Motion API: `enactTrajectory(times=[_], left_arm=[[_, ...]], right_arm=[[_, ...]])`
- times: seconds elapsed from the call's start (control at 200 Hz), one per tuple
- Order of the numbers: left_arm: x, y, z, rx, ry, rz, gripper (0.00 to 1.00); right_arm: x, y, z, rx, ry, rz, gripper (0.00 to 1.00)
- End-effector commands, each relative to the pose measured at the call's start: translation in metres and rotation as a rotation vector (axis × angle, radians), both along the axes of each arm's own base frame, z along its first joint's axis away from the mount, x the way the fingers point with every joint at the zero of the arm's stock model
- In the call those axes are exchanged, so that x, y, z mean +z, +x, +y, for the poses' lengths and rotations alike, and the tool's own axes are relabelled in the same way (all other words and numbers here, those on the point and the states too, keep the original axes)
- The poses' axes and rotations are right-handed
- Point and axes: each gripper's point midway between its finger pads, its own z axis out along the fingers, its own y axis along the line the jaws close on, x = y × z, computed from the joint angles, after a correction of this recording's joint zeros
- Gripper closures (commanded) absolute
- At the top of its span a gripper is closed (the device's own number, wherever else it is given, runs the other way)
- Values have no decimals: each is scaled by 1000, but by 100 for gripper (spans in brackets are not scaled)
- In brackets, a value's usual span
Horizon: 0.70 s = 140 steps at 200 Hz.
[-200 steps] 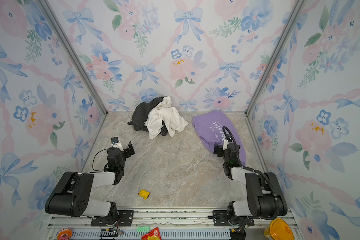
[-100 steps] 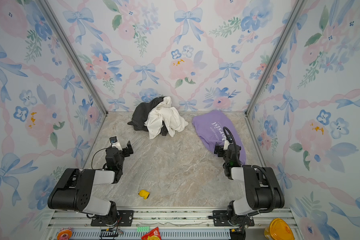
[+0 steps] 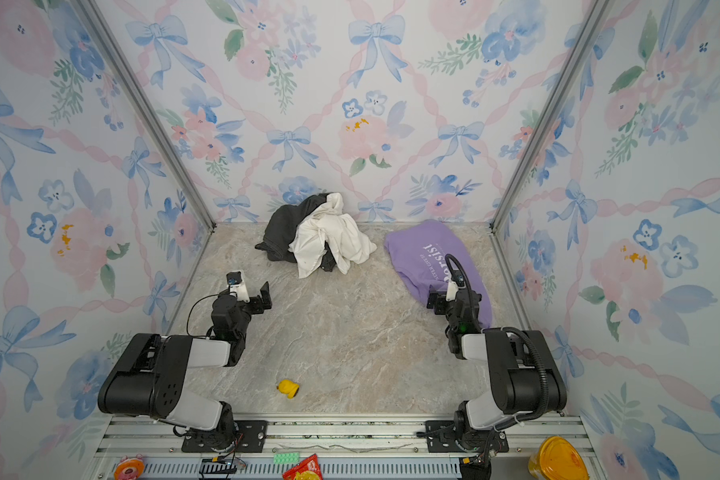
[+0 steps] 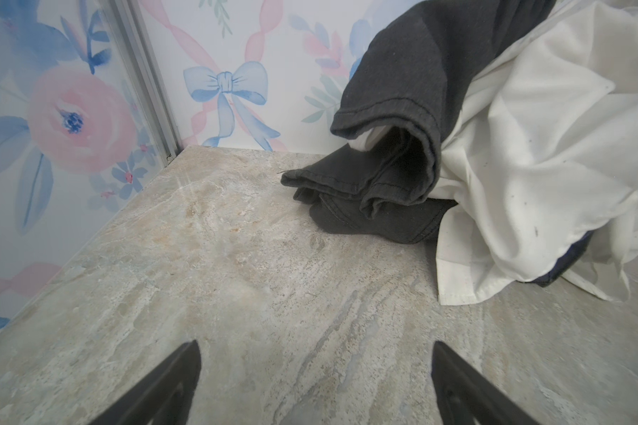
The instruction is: Pick out a specific cloth from the pile
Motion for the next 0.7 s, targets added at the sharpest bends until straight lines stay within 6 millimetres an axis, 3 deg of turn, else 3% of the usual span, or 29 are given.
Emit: enactTrajectory(times=[0.0, 0.35, 0.695], left_arm=[[6, 4, -1, -20, 14, -23, 2], [7, -1, -10, -69, 27, -42, 2], [9, -11, -6, -26, 41, -77, 2]], right_arm=[[3, 2, -1, 6, 7, -21, 3], [4, 0, 0, 23, 25, -36, 3], [5, -3, -2, 27, 39, -54, 3]])
